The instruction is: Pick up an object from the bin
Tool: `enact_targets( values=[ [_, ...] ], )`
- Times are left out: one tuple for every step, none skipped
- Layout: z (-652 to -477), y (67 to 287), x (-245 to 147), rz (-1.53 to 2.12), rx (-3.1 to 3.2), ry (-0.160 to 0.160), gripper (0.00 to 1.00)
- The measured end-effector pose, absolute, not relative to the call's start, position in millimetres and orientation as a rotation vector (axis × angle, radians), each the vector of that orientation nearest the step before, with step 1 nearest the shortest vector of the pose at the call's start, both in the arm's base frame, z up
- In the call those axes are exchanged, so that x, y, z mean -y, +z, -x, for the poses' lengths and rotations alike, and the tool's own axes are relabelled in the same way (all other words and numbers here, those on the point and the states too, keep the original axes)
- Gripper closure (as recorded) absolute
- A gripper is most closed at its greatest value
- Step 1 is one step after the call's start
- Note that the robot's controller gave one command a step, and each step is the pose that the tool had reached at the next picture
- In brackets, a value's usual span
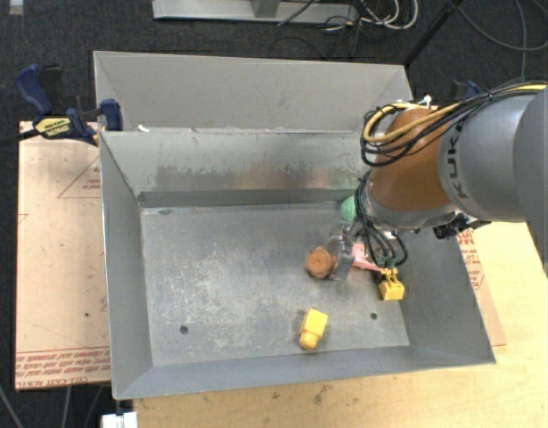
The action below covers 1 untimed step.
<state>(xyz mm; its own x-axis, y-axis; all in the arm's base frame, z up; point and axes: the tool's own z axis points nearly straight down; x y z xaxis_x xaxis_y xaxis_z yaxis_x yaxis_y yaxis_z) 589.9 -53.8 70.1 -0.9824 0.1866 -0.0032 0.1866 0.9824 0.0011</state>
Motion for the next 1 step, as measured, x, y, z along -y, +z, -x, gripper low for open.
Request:
enact_targets(
  values=[
    [-604.2,183.8,73.7,-0.288,-3.125,0.001,1.00]
  ],
)
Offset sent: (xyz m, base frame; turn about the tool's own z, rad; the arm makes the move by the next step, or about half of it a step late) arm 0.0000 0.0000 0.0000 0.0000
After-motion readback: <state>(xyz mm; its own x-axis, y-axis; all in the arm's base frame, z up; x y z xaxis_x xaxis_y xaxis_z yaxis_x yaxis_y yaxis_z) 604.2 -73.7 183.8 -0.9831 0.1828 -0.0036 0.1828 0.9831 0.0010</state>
